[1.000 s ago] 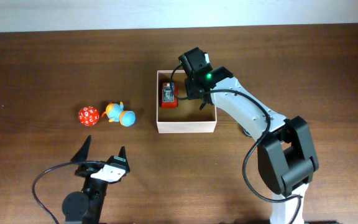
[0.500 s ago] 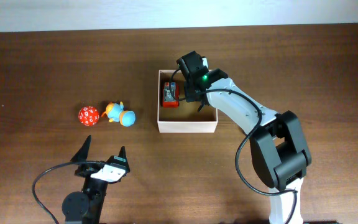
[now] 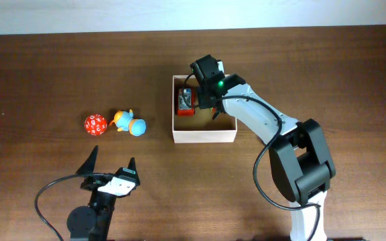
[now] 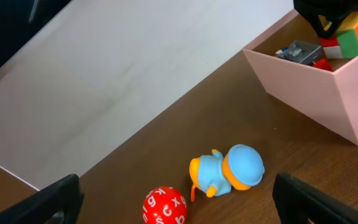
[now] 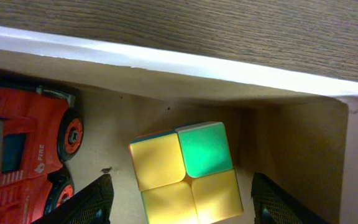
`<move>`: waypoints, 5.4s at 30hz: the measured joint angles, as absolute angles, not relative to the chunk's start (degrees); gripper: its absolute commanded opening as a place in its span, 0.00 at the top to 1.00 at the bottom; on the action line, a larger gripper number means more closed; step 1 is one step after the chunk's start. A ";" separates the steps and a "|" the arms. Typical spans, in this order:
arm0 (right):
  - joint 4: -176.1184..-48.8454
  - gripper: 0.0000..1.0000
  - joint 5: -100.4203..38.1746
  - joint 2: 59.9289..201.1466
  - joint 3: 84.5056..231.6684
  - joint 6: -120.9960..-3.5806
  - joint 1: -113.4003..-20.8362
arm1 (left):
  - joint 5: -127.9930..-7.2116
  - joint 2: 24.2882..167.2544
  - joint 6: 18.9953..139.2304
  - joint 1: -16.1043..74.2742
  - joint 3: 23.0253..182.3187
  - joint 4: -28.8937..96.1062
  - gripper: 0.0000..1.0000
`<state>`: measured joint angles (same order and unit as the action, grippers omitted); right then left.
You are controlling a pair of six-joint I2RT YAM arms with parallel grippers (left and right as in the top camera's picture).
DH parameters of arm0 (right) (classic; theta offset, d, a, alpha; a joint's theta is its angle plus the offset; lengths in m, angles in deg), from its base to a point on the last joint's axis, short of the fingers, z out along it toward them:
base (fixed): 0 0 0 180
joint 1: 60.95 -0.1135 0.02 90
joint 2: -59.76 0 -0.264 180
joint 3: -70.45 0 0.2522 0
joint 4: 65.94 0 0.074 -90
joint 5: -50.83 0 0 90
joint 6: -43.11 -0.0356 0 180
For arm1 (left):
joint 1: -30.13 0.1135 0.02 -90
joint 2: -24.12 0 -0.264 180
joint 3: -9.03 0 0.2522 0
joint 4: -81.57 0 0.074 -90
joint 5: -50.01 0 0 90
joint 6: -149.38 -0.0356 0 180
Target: Pack container
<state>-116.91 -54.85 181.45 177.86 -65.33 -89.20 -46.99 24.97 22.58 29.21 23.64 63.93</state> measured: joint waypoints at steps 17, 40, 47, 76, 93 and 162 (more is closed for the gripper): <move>-119.86 0.93 -53.32 180.84 180.15 -64.63 -89.20 | -46.99 24.97 22.58 29.21 23.64 63.93 0.01; -114.79 0.96 -43.09 181.80 180.44 -59.51 -89.20 | -46.99 24.97 22.58 29.21 23.64 63.93 0.01; -114.24 0.96 -42.02 183.70 180.44 -57.26 -89.20 | -46.99 24.97 22.58 29.21 23.64 63.93 0.01; -116.19 0.96 -41.80 183.70 180.44 -53.57 -84.68 | -46.99 24.97 22.58 29.21 23.64 63.93 0.01; -127.36 0.96 -36.69 183.70 180.44 -50.75 -87.74 | -46.99 24.97 22.58 29.21 23.64 63.93 0.01; -128.27 0.96 -50.46 183.70 180.94 -43.16 -90.19 | -46.99 24.97 22.58 29.21 23.64 63.93 0.01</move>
